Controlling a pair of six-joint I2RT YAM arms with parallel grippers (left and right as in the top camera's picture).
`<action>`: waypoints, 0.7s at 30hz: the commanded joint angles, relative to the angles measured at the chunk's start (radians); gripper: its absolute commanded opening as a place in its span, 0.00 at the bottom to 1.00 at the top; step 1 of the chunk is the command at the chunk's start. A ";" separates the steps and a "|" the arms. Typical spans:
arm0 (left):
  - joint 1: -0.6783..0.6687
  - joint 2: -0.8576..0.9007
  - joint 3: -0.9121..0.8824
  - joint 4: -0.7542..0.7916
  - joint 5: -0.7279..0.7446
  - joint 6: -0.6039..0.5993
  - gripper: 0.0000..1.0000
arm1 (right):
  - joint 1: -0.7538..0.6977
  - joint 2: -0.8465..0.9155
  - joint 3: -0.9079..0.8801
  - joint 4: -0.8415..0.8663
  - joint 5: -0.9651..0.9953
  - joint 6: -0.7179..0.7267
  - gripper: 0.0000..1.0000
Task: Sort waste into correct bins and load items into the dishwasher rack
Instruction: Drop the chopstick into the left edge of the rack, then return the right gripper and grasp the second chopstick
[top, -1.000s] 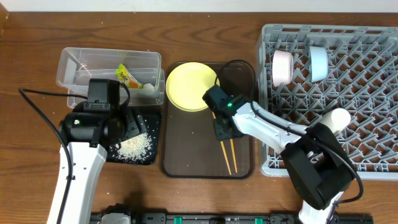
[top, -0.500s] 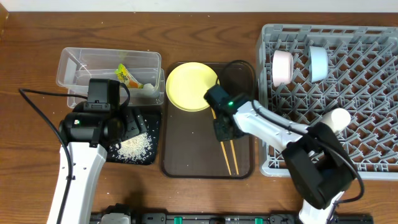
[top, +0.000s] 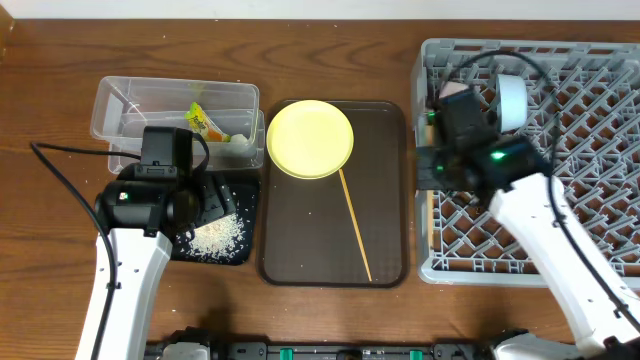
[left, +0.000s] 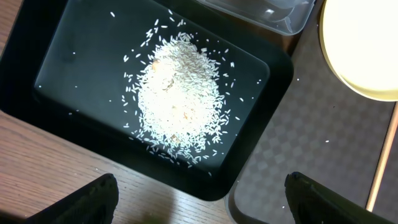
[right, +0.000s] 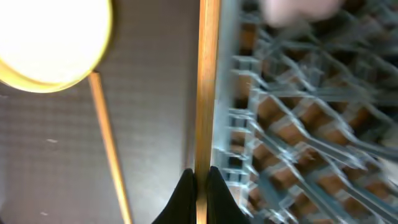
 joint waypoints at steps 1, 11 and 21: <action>0.005 0.002 -0.003 -0.002 -0.011 -0.013 0.88 | -0.054 0.034 -0.014 -0.037 0.007 -0.073 0.01; 0.005 0.002 -0.003 -0.003 -0.011 -0.013 0.88 | -0.099 0.178 -0.051 0.006 0.029 -0.074 0.09; 0.005 0.002 -0.003 -0.003 -0.011 -0.013 0.88 | -0.093 0.116 0.021 0.008 0.008 -0.074 0.35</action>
